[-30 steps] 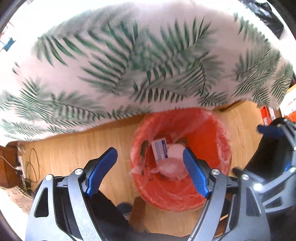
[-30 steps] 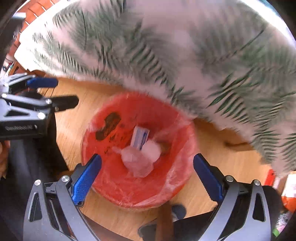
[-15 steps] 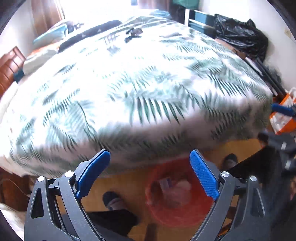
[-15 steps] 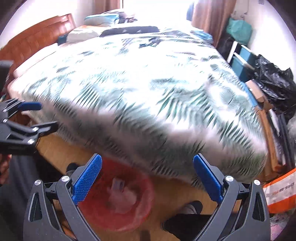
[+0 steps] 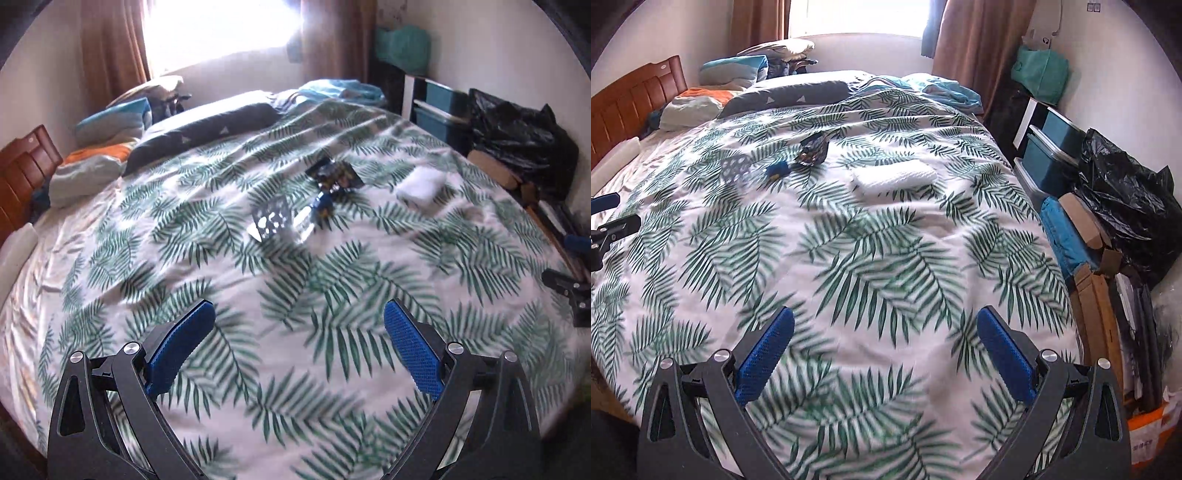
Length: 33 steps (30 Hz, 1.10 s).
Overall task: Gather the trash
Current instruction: 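Swing both tools back over the bed toward the remaining items, then grasp the white foam mesh sleeve with the right tool while the left tool grasps the blister pack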
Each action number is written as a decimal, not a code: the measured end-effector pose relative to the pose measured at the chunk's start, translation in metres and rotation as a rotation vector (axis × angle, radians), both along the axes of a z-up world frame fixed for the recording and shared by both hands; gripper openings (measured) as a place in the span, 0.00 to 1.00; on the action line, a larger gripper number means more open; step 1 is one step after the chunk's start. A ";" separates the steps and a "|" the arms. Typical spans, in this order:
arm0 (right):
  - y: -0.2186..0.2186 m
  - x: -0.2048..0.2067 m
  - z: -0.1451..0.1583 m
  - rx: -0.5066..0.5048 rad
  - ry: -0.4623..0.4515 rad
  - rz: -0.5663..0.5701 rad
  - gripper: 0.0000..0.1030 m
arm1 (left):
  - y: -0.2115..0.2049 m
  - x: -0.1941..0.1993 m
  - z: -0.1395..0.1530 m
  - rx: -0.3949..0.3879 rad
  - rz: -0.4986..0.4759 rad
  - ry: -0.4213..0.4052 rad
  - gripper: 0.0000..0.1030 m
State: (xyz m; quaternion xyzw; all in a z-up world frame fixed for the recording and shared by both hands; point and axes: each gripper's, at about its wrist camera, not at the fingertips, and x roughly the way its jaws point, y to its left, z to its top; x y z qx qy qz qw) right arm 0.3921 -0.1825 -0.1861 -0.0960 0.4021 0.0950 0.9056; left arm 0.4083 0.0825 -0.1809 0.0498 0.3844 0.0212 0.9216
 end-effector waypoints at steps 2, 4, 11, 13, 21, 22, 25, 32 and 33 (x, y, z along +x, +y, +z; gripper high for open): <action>0.005 0.035 -0.001 0.010 -0.009 -0.009 0.95 | 0.009 0.040 -0.009 -0.003 0.020 0.009 0.93; 0.010 0.063 -0.007 0.004 -0.019 -0.021 0.95 | 0.019 0.076 -0.020 -0.015 0.057 0.015 0.93; 0.032 0.127 -0.033 0.010 -0.018 -0.016 0.95 | 0.029 0.161 -0.059 -0.048 0.150 0.015 0.93; 0.036 0.138 -0.040 0.007 -0.017 -0.011 0.95 | 0.028 0.178 -0.067 -0.014 0.174 0.019 0.93; 0.039 0.194 -0.049 0.059 -0.014 -0.088 0.95 | 0.038 0.198 -0.084 -0.014 0.200 0.025 0.93; 0.043 0.200 -0.048 0.061 -0.016 -0.100 0.95 | 0.039 0.198 -0.085 -0.017 0.195 0.027 0.93; 0.058 0.226 -0.046 0.025 -0.033 -0.166 0.95 | 0.039 0.197 -0.086 -0.023 0.190 0.024 0.93; 0.065 0.270 -0.078 -0.079 0.037 -0.240 0.93 | 0.043 0.198 -0.090 -0.053 0.195 0.032 0.92; 0.063 0.268 -0.078 -0.074 0.026 -0.229 0.91 | 0.045 0.198 -0.091 -0.067 0.191 0.034 0.91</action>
